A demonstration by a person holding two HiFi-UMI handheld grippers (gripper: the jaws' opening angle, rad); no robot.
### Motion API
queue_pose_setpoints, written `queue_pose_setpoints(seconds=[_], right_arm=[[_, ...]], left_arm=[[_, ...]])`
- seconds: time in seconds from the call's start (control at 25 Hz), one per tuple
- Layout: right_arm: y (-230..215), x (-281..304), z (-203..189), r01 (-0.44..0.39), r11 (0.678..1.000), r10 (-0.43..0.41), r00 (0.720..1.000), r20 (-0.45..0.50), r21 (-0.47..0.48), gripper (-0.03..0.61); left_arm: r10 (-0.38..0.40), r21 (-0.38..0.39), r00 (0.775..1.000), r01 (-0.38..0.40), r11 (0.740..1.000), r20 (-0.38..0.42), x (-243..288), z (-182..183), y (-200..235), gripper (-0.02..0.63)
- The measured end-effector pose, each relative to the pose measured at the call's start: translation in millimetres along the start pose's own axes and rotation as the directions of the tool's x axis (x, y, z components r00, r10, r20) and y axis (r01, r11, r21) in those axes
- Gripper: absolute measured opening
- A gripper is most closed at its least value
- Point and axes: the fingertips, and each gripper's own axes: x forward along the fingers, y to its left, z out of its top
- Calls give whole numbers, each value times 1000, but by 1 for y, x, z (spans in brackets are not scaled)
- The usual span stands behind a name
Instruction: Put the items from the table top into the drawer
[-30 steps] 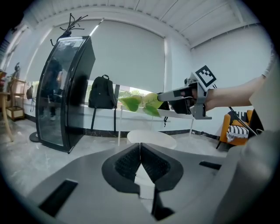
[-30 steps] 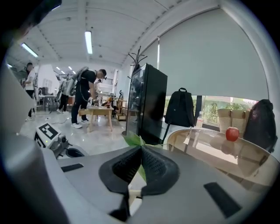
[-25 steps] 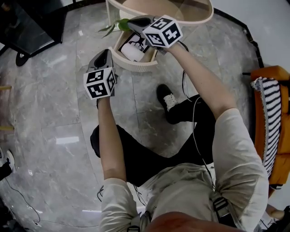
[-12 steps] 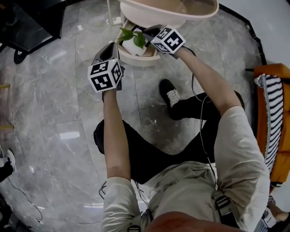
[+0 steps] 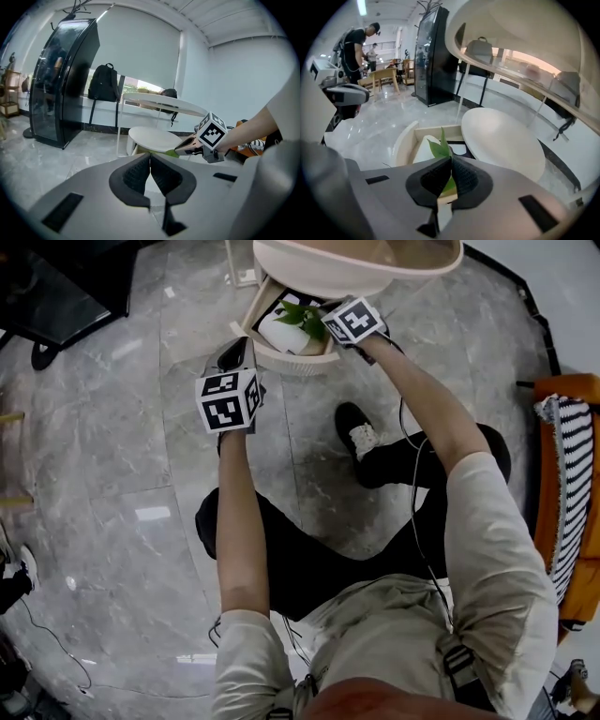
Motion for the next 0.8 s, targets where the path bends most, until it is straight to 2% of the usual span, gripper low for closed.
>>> queue_pose_setpoints(seconds=[0.12,0.24,0.4,0.8], right_arm=[[-18,3,-5,40,995,-42,999,17,93,35],[-26,3,-10,62,991,-65,998,20,121,35],[-18,2,-9,42,992,-47,998,40,115,35],[8,18,-2,-68,997,64,992,113,41,35]], left_arm=[[7,10,1000,-7,1000,-5,-1,-2,4,21],[9,14,1000,-9,1000,-12,-2,-5,6,21],[7,14,1000,-7,1000,-12,-2,-5,5,21],[5,-9,1000,-5,1000,12,27,4,-6,21]])
